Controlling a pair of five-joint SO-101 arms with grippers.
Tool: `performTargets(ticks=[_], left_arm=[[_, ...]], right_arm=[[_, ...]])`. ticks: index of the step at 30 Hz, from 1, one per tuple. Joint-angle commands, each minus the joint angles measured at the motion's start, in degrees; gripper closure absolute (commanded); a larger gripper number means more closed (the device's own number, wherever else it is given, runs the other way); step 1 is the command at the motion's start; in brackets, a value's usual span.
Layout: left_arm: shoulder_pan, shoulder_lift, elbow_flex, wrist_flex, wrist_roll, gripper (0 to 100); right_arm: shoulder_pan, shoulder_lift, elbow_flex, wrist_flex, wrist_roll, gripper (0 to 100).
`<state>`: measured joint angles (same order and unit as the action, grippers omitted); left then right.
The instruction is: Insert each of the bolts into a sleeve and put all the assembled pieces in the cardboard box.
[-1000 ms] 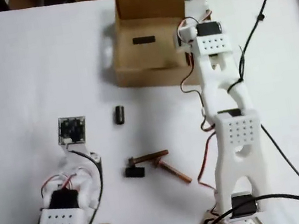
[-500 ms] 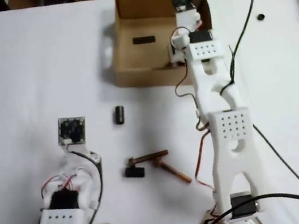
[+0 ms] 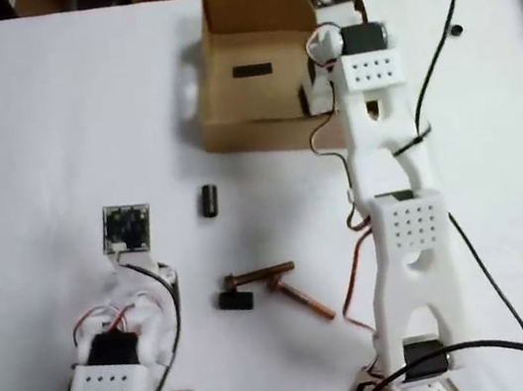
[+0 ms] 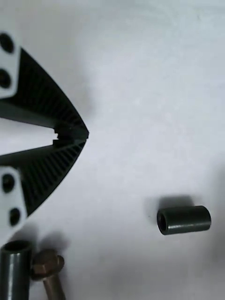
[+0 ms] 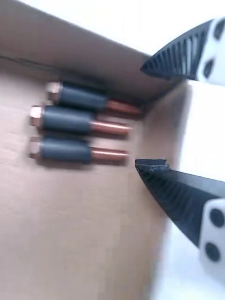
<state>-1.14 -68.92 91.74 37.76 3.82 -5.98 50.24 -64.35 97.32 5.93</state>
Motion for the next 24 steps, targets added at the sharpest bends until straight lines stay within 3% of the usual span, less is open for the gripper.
performTargets(ticks=[1,5,13,16,20,24], left_arm=[[-0.62,-0.62,-0.48,-1.23,0.00,98],[-0.70,-0.62,-0.57,-1.23,0.09,98],[-4.04,-0.62,-2.68,-0.88,0.09,98],[-4.48,-0.62,-2.68,-0.70,0.09,98],[-10.46,-0.62,-4.88,4.22,0.26,98],[-17.93,-0.62,-6.73,12.22,-0.18,98]], right_arm=[[-0.75,-8.84,-2.20,4.09,0.09,73.2],[-2.07,-18.59,4.13,4.09,0.18,73.3],[-10.86,-43.82,36.31,3.91,-0.09,73.3],[-13.49,-50.59,44.92,3.65,-3.87,73.3],[-16.75,-52.79,51.52,-0.66,-12.84,73.3],[-22.81,-51.12,58.90,-12.70,-16.18,73.3]])
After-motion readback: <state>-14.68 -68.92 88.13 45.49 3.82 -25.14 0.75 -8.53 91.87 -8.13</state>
